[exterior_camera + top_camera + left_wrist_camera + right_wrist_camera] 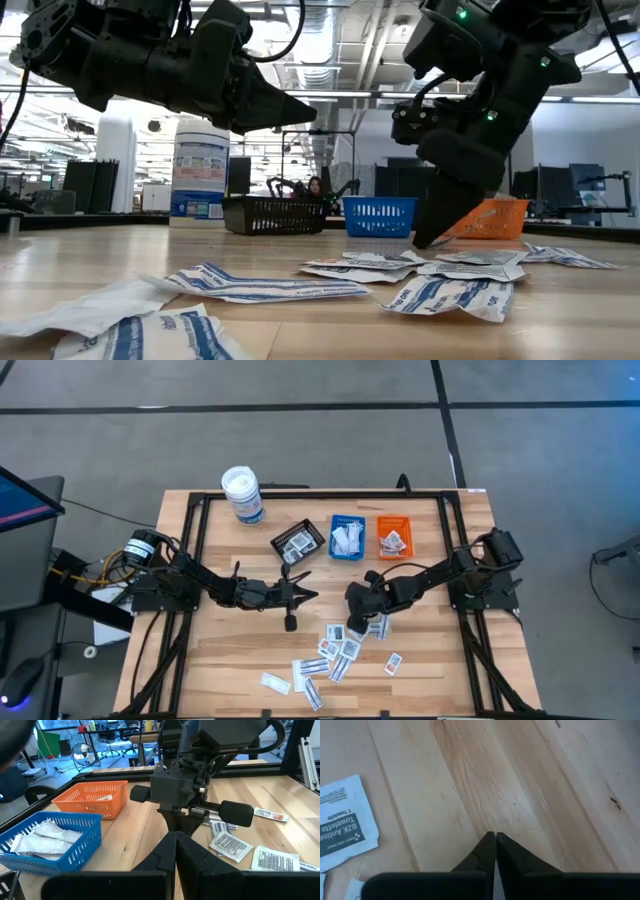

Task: Pick & Place First Aid Supplies
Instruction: Put the blue bandage into the blue bin, then put the black towelette pack into the black bin

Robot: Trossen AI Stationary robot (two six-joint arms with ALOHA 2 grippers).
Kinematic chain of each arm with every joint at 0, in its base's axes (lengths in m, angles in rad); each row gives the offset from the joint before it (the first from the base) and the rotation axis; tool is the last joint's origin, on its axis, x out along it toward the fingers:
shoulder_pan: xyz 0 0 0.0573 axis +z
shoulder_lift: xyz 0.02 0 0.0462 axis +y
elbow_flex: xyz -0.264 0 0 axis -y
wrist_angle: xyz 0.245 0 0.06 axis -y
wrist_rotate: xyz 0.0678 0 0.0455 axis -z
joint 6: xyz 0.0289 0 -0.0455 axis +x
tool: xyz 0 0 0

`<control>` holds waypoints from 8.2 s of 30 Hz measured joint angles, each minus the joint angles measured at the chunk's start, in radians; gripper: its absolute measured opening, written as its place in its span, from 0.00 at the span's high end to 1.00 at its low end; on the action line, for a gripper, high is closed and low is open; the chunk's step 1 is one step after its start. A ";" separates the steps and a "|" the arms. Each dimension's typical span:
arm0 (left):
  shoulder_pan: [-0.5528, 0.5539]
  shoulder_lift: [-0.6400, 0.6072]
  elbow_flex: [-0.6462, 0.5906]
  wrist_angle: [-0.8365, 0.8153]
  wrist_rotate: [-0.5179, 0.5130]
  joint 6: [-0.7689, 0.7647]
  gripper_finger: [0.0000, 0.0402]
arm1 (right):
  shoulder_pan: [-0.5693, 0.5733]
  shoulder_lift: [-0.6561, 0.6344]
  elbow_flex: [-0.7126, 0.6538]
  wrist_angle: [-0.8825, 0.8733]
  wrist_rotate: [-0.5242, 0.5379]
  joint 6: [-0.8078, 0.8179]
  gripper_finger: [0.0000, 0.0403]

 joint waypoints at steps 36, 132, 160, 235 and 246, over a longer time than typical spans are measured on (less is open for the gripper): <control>0.000 0.000 0.000 0.003 0.000 0.000 0.98 | -0.439 -0.055 0.199 0.091 0.207 -0.439 0.78; 0.002 0.001 -0.002 0.005 0.004 0.000 0.98 | -0.539 -0.157 0.013 0.097 0.102 -0.407 0.97; 0.002 0.001 -0.002 0.004 0.003 0.004 0.98 | -0.490 -0.162 0.014 0.070 -0.188 -0.277 0.82; 0.002 0.001 -0.002 0.007 0.004 0.001 0.98 | 0.075 0.053 0.069 -0.017 -0.165 -0.220 0.97; 0.002 0.001 -0.002 0.005 0.003 0.001 0.98 | 0.061 -0.053 0.177 -0.146 -0.149 -0.251 0.99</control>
